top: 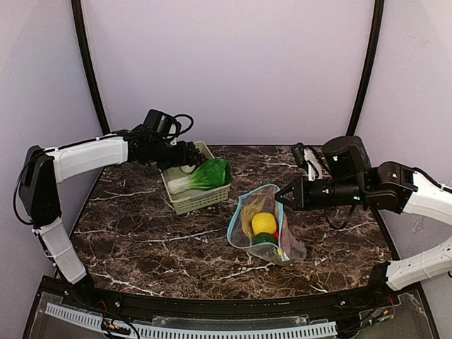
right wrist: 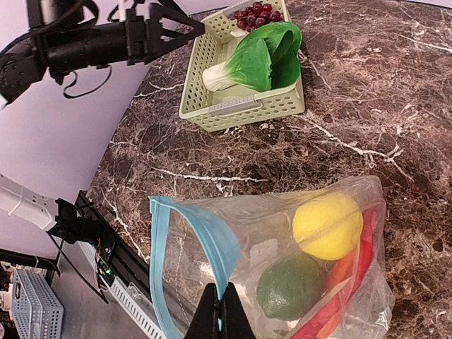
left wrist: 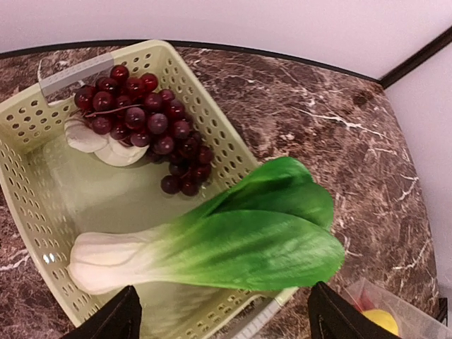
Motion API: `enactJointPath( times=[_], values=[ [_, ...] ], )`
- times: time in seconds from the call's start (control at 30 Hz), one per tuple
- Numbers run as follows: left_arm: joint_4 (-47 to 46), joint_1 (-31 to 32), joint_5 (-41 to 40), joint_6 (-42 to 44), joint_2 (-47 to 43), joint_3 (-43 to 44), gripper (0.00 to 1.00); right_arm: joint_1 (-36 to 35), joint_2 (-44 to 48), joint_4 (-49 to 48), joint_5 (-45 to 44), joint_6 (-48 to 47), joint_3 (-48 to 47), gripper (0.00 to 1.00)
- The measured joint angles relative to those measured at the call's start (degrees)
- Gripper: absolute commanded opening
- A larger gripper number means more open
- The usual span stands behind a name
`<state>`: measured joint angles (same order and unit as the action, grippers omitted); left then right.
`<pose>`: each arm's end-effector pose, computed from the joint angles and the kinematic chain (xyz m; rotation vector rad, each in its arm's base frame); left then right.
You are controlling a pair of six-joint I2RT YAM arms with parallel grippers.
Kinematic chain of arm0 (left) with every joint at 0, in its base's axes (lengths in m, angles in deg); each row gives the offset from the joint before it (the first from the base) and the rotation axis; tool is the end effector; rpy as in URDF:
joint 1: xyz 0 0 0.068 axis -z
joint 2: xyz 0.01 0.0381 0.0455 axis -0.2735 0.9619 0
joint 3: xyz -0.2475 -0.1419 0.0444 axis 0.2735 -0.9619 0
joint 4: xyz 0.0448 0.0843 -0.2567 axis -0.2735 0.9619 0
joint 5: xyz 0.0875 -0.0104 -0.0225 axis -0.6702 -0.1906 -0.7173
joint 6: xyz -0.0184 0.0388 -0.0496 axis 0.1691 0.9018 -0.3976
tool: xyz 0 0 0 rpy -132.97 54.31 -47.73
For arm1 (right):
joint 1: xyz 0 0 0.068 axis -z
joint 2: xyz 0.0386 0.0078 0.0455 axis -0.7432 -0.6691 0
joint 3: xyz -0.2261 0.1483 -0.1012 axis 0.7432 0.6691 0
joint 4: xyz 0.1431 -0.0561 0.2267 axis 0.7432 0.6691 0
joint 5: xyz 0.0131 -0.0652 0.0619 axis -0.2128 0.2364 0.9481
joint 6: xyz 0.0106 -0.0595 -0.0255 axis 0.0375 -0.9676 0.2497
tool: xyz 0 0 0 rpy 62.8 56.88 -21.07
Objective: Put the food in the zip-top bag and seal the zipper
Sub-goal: Pick up the fake fruit from the bin.
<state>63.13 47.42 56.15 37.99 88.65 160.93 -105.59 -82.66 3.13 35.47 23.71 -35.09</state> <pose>0.3621 -0.2233 0.3042 0.0730 2.2467 -0.5997 0.1374 0.2119 0.3446 -0.2780 2.2738 0.9310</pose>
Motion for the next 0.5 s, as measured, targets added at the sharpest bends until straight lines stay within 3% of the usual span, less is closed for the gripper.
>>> enactJointPath(
  times=[0.2, 0.5],
  values=[
    [-4.1, -3.5, -1.7, -2.8, 9.8, 2.7, 0.74, 0.0, -0.7, -0.3, 0.1, 0.0, -0.1, 0.0],
    [-5.7, -6.1, -2.3, -3.8, 20.5, 14.0, 0.63, 0.0, -3.0, -0.4, 0.5, -0.3, -1.7, 0.0]
  ],
)
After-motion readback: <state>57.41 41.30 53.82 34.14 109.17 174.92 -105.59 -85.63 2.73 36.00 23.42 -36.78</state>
